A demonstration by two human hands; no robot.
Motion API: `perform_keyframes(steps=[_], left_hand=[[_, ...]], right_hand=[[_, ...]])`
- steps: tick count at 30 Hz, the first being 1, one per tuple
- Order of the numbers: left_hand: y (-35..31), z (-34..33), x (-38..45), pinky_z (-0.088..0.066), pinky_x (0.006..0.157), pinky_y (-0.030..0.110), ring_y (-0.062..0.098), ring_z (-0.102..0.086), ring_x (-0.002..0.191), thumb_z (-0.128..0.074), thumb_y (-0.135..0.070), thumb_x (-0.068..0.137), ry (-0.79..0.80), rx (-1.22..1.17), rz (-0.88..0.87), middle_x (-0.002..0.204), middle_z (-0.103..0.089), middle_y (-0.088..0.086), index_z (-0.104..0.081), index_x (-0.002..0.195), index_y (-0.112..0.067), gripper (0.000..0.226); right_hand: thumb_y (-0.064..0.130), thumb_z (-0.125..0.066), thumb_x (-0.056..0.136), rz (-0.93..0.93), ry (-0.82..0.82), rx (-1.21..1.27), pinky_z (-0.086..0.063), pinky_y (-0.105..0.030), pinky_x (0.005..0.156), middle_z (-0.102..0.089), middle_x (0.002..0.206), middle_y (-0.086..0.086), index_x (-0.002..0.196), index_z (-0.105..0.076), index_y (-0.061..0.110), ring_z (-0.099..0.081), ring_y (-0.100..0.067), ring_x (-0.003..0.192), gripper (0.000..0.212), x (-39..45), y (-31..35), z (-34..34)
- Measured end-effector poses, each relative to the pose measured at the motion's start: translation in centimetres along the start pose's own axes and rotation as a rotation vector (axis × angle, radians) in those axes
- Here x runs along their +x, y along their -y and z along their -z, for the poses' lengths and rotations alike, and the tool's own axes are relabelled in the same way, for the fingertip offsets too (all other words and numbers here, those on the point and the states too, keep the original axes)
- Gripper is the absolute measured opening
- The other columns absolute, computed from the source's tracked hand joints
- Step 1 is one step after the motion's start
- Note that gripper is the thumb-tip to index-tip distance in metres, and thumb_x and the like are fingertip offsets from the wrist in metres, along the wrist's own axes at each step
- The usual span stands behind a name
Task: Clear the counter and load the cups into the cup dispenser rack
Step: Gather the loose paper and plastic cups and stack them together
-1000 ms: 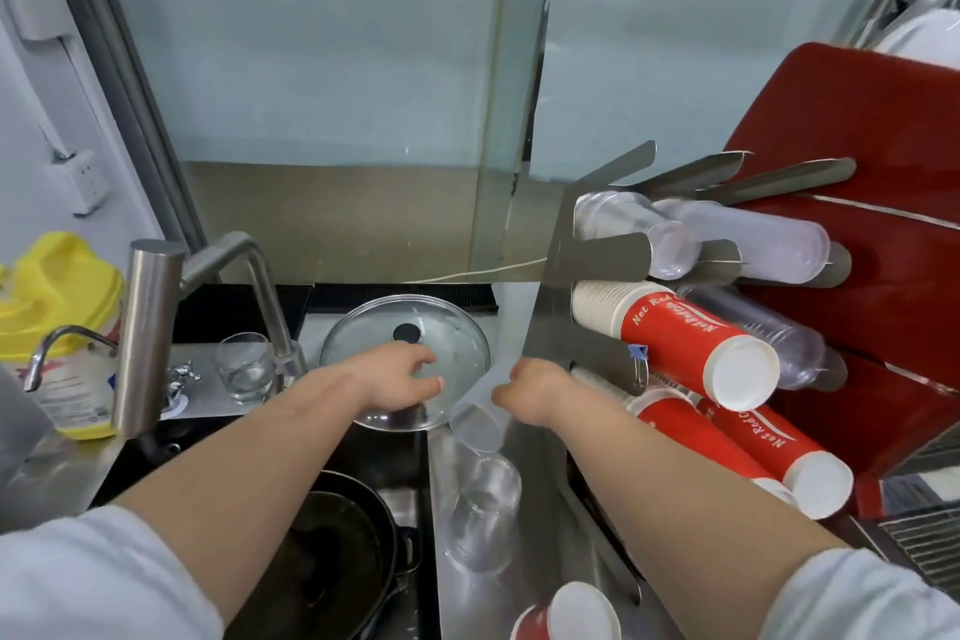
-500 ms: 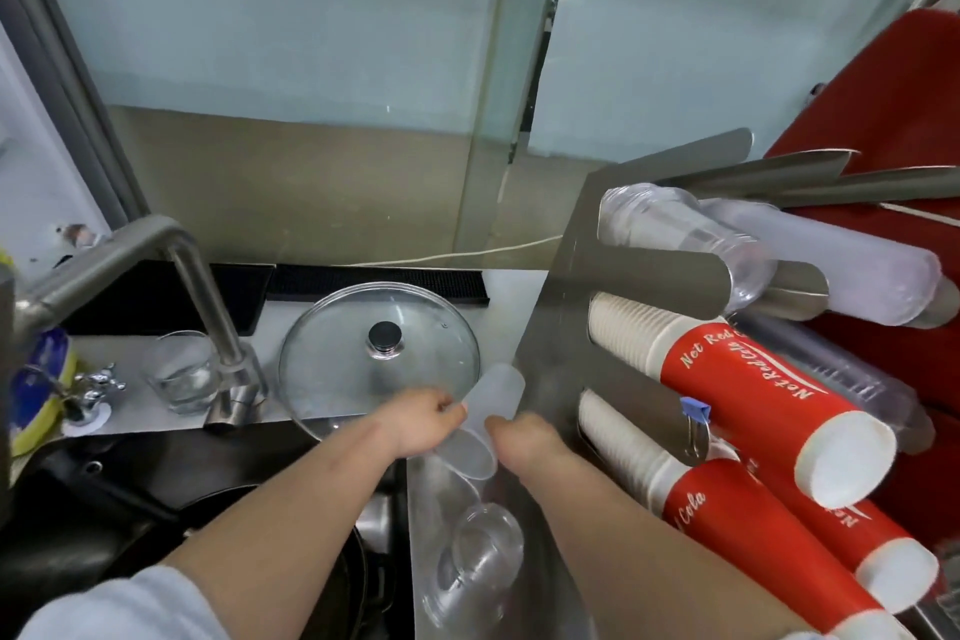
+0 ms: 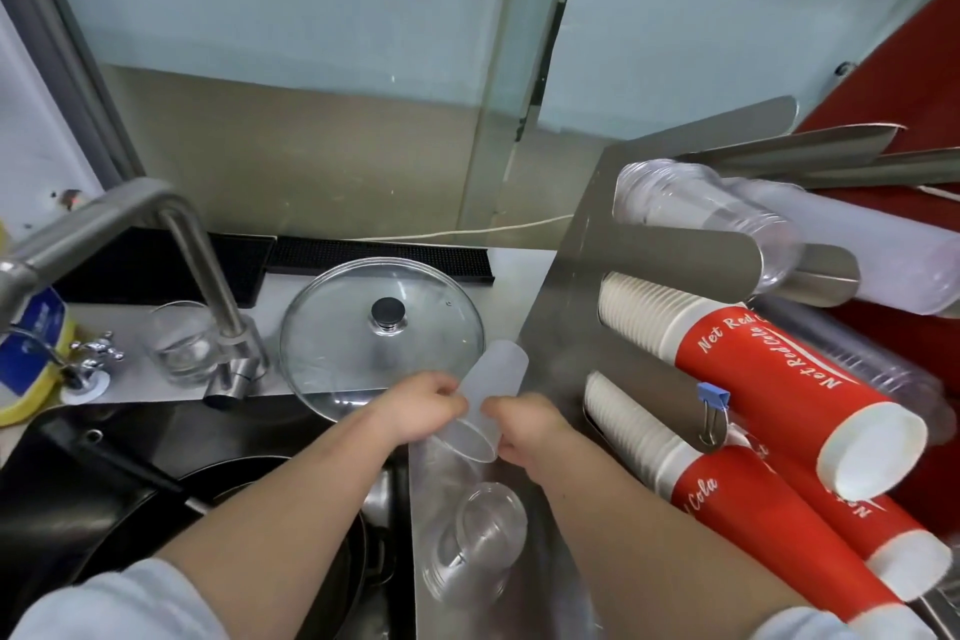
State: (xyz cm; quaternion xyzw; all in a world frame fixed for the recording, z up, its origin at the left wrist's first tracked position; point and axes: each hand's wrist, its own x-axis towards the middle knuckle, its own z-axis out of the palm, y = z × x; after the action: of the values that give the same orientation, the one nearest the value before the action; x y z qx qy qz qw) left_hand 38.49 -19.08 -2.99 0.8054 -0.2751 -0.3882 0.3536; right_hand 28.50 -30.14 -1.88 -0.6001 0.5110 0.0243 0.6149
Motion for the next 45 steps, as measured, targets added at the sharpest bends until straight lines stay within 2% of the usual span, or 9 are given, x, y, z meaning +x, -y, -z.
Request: perform_keyframes(steps=[4,7,13,16,19,24,33,40,45], left_hand=[[0.4,0.3,-0.7,-0.053,0.093,0.044,0.022,-0.069,0.097,-0.057,-0.044,0.061,0.024,-0.045,-0.032,0.103,-0.073,0.002,-0.066,0.110,-0.022,0.054],[0.1,0.5,-1.6,-0.054,0.090,0.034,0.017,-0.069,0.093,-0.063,-0.022,0.080,0.014,-0.084,-0.060,0.104,-0.071,-0.001,-0.060,0.124,-0.020,0.044],[0.3,0.7,-2.7,-0.053,0.086,0.030,0.020,-0.067,0.102,-0.066,-0.007,0.087,-0.013,-0.095,-0.118,0.116,-0.063,0.007,-0.046,0.138,-0.017,0.056],[0.5,0.5,-2.9,-0.051,0.092,0.030,0.020,-0.063,0.104,-0.064,-0.004,0.088,-0.035,-0.089,-0.119,0.118,-0.060,0.007,-0.046,0.136,-0.014,0.053],[0.8,0.2,-3.2,-0.048,0.082,0.019,0.018,-0.059,0.102,-0.065,-0.003,0.088,-0.066,-0.104,-0.108,0.116,-0.058,0.006,-0.047,0.130,-0.015,0.047],[1.6,-0.4,-3.3,-0.050,0.092,0.031,0.021,-0.062,0.107,-0.067,-0.004,0.085,-0.056,-0.104,-0.112,0.109,-0.058,0.000,-0.043,0.134,-0.019,0.056],[2.8,-0.7,-3.1,-0.052,0.089,0.031,0.019,-0.062,0.106,-0.071,-0.007,0.082,-0.058,-0.110,-0.111,0.112,-0.059,0.000,-0.046,0.125,-0.026,0.052],[2.8,-1.6,-3.7,-0.050,0.076,0.021,0.010,-0.061,0.091,-0.069,-0.003,0.082,-0.058,-0.125,-0.114,0.101,-0.057,-0.010,-0.048,0.121,-0.025,0.048],[2.2,-2.0,-4.3,-0.047,0.070,0.013,0.015,-0.062,0.099,-0.069,-0.005,0.083,-0.068,-0.088,-0.111,0.102,-0.057,-0.008,-0.049,0.125,-0.023,0.050]], right_hand=[[0.006,-0.071,0.065,0.045,0.070,-0.012,-0.056,-0.044,0.085,-0.070,0.104,-0.017,0.110,-0.063,0.006,-0.069,-0.033,0.094,0.045,-0.9,-0.3,0.2],[0.016,-0.074,0.037,0.117,0.112,-0.126,-0.057,-0.054,0.082,-0.072,0.101,-0.011,0.111,-0.062,0.013,-0.071,-0.030,0.090,0.075,0.6,-1.1,0.5],[0.026,-0.076,0.027,0.214,0.097,-0.155,-0.057,-0.046,0.084,-0.073,0.100,-0.003,0.112,-0.060,0.014,-0.071,-0.022,0.090,0.088,4.2,-2.5,0.7],[0.024,-0.076,0.030,0.265,0.070,-0.138,-0.055,-0.046,0.088,-0.069,0.106,-0.003,0.111,-0.054,0.018,-0.067,-0.022,0.098,0.084,-0.1,-0.8,0.6],[0.016,-0.076,0.041,0.268,0.116,-0.154,-0.054,-0.047,0.090,-0.065,0.110,-0.003,0.115,-0.047,0.028,-0.064,-0.023,0.103,0.080,-2.0,-0.5,0.6],[0.004,-0.080,0.056,0.319,0.095,-0.256,-0.055,-0.042,0.089,-0.065,0.110,-0.002,0.122,-0.047,0.023,-0.063,-0.021,0.102,0.076,-2.4,-0.8,0.4],[0.006,-0.081,0.062,0.326,0.077,-0.498,-0.050,-0.031,0.083,-0.061,0.111,0.000,0.123,-0.048,0.022,-0.059,-0.019,0.104,0.072,-2.2,-1.0,0.3],[0.012,-0.073,0.052,0.340,0.104,-0.700,-0.047,-0.029,0.064,-0.059,0.073,0.007,0.081,-0.062,0.025,-0.058,-0.012,0.071,0.034,-1.8,-1.1,0.3],[0.026,-0.069,0.068,0.354,0.149,-0.899,-0.051,-0.031,0.077,-0.058,0.083,0.006,0.072,-0.052,0.029,-0.055,-0.012,0.079,0.017,-2.4,-0.7,0.1]])
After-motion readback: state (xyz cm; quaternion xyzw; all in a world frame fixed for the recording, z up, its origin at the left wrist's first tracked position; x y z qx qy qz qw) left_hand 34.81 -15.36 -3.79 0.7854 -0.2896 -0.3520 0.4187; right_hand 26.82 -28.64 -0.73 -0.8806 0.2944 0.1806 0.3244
